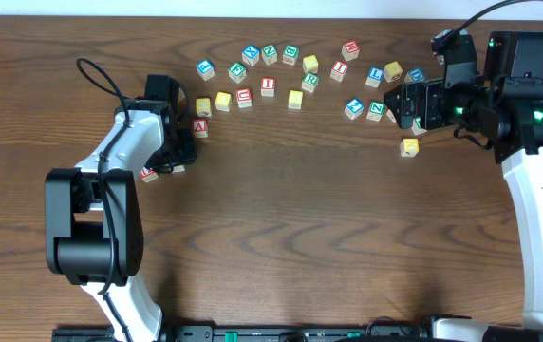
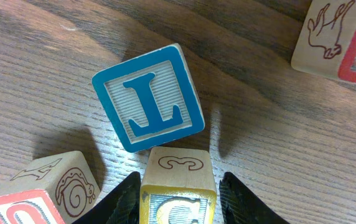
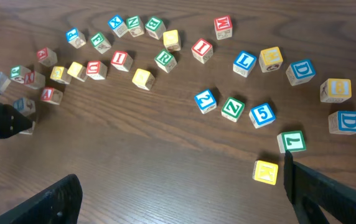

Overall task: Spell out CORL
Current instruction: 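Grasp the yellow C block with the left gripper and lift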

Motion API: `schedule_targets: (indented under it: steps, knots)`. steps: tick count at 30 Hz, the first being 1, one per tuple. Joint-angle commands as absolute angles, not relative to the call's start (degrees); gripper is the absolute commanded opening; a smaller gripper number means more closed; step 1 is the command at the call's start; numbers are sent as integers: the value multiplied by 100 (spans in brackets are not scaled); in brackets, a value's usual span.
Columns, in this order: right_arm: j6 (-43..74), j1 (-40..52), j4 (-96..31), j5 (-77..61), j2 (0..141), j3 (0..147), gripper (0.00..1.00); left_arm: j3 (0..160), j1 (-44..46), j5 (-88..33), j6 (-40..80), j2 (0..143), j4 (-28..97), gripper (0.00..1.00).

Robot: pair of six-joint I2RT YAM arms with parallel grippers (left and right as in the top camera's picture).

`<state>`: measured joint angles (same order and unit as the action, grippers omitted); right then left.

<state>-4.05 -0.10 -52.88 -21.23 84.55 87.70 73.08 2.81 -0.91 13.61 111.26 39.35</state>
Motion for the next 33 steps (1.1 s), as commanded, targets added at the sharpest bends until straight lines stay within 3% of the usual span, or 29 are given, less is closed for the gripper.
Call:
schedule_targets:
  steps: [1, 15, 21, 33]
  knots:
    - [-482, -32, -5295, -2200, 8466, 8879, 99, 7231, 298, -1, 1389, 11236, 3938, 40]
    - [-480, -34, -5315, -2202, 8466, 8879, 99, 7231, 523, -102, 1586, 11415, 3830, 39]
    - [-480, -32, -5382, -2202, 8466, 8879, 99, 7231, 523, -97, 1662, 11537, 3782, 33]
    - [-480, -32, -5378, -2202, 8466, 8879, 99, 7310, 899, -84, 1662, 11531, 3697, 31]
